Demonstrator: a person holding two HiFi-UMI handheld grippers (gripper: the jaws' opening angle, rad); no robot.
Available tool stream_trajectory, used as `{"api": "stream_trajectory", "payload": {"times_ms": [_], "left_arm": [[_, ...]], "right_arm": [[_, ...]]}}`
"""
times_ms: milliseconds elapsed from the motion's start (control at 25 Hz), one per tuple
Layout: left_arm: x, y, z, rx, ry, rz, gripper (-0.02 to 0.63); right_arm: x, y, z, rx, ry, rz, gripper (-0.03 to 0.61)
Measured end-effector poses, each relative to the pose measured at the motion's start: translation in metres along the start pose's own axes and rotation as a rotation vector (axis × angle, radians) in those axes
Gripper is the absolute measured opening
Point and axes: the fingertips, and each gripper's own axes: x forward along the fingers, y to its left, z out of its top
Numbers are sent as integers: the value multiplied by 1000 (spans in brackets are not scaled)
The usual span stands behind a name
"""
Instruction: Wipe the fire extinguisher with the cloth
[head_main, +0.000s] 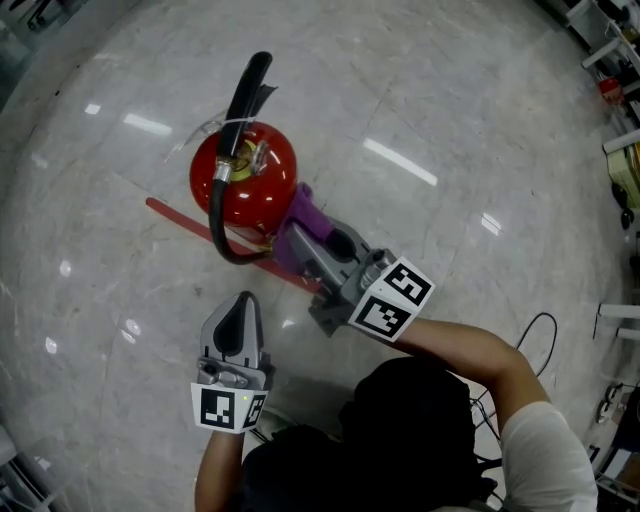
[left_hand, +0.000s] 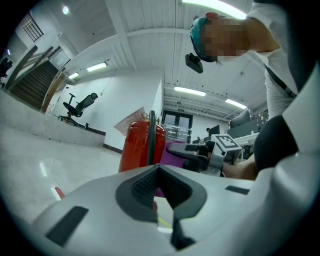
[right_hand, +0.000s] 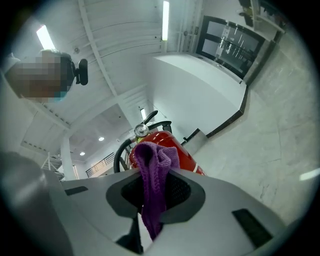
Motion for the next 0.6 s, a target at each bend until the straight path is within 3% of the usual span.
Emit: {"api": "stream_trajectory", "payload": {"times_ms": [320, 520, 600], "left_arm": [[2, -2, -1, 4, 8, 3, 5], [3, 3, 6, 26, 23, 51, 5], [2, 7, 9, 25, 29, 81, 6]], "right_arm": [[4, 23, 20, -94, -5, 44, 57], [8, 65, 20, -397, 61, 141, 57], [9, 78, 11, -463, 100, 174, 57]]}}
